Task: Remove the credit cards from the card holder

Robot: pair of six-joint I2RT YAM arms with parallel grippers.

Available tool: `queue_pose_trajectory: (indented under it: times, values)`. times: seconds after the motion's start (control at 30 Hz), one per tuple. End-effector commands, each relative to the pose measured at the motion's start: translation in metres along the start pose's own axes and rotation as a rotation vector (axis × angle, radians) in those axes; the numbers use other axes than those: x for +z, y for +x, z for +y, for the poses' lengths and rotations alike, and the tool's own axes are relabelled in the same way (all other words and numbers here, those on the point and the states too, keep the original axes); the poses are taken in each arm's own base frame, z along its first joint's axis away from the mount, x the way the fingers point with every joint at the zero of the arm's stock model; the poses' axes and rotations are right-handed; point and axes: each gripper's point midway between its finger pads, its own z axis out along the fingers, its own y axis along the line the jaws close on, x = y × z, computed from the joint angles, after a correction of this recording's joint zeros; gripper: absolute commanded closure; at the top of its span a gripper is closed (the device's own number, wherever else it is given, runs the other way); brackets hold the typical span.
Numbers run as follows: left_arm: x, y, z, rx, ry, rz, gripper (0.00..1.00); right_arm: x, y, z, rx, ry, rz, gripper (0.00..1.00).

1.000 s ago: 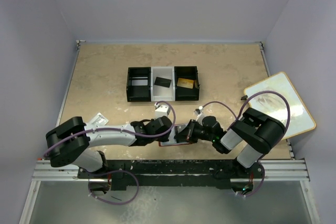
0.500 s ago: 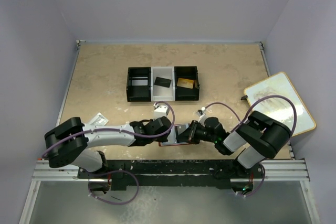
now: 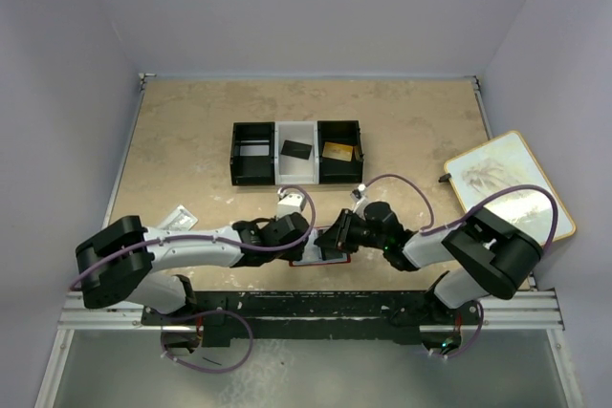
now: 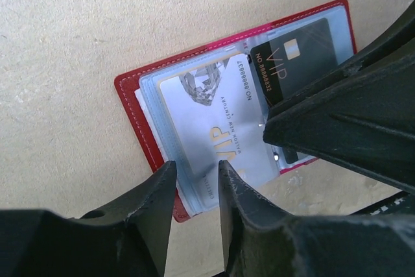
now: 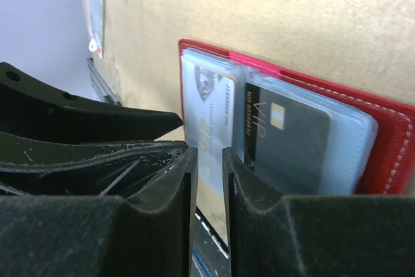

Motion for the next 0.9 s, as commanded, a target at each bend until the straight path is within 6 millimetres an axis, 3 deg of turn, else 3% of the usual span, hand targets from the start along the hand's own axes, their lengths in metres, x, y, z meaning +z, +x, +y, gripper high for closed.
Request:
queue_pose_trajectory:
  times: [0.0, 0.17, 0.5, 0.73, 0.87]
  values:
    - [0.007, 0.012, -0.002, 0.032, 0.003, 0.03, 0.72, 0.003, -0.006, -0.009, -0.014, 0.06, -0.016, 0.75]
    - [0.009, 0.022, 0.005, 0.044, -0.013, 0.048, 0.8, 0.003, -0.003, -0.019, 0.002, 0.091, -0.019, 0.74]
    - [0.015, 0.032, 0.009, 0.061, -0.032, 0.071, 0.89, 0.009, 0.005, -0.007, 0.019, -0.03, 0.019, 0.75]
    - [0.017, 0.031, 0.015, 0.063, -0.064, 0.064, 0.91, 0.006, 0.003, 0.003, -0.006, -0.08, 0.005, 0.99]
    - [0.02, 0.033, 0.017, 0.064, -0.081, 0.069, 0.92, 0.002, 0.002, 0.004, -0.011, -0.084, -0.009, 1.0]
